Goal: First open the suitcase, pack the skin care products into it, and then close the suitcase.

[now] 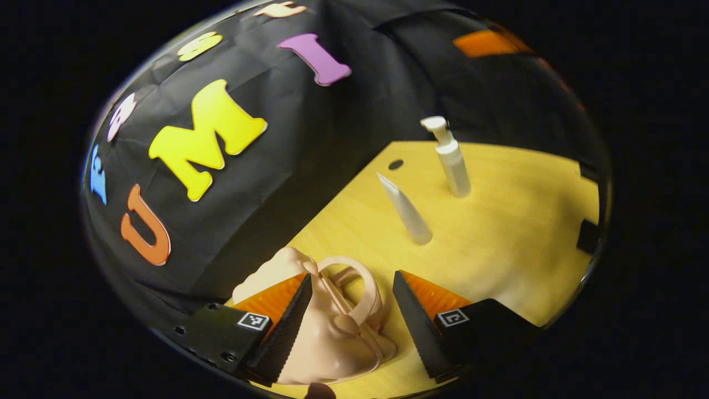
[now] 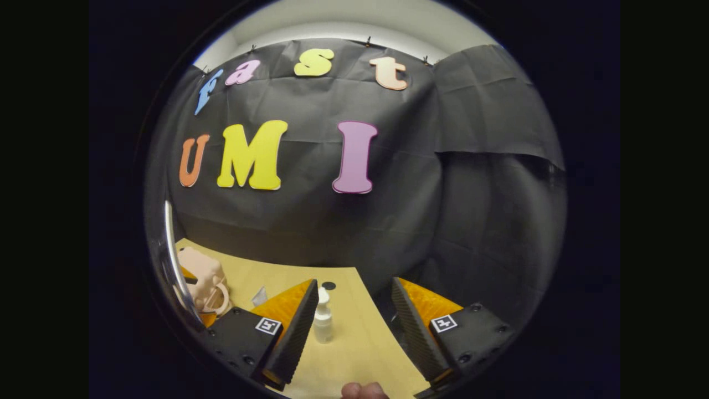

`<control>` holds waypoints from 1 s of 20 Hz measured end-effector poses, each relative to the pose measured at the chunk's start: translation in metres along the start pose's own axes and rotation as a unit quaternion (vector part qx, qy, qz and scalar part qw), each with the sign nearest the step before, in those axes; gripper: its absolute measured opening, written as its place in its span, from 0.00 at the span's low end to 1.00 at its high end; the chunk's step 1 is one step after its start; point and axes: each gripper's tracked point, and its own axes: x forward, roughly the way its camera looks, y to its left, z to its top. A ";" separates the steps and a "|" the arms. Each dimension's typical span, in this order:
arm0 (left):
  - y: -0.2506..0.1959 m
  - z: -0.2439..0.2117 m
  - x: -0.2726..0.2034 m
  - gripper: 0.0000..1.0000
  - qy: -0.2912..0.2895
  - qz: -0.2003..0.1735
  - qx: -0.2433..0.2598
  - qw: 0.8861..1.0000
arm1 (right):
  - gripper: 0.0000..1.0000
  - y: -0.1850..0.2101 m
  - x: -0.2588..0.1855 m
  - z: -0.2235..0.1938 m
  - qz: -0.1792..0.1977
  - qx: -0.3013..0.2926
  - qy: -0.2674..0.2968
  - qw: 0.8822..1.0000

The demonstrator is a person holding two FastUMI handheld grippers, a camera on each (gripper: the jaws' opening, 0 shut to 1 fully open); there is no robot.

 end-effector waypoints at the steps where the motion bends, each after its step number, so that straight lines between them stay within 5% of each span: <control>1: -0.006 -0.008 0.007 0.89 0.014 -0.002 0.020 1.000 | 0.79 -0.003 0.001 -0.003 -0.004 0.002 0.003 1.000; 6: -0.010 -0.037 0.035 0.74 0.079 0.002 0.070 0.994 | 0.79 -0.011 -0.004 -0.004 -0.011 -0.012 -0.004 1.000; 12: -0.012 -0.058 0.055 0.40 0.160 0.003 0.065 0.985 | 0.79 -0.023 -0.006 -0.017 -0.023 -0.003 0.007 1.000; 20: -0.011 -0.048 0.051 0.16 0.170 -0.011 0.062 0.984 | 0.79 -0.029 -0.011 -0.019 -0.032 0.013 0.005 0.999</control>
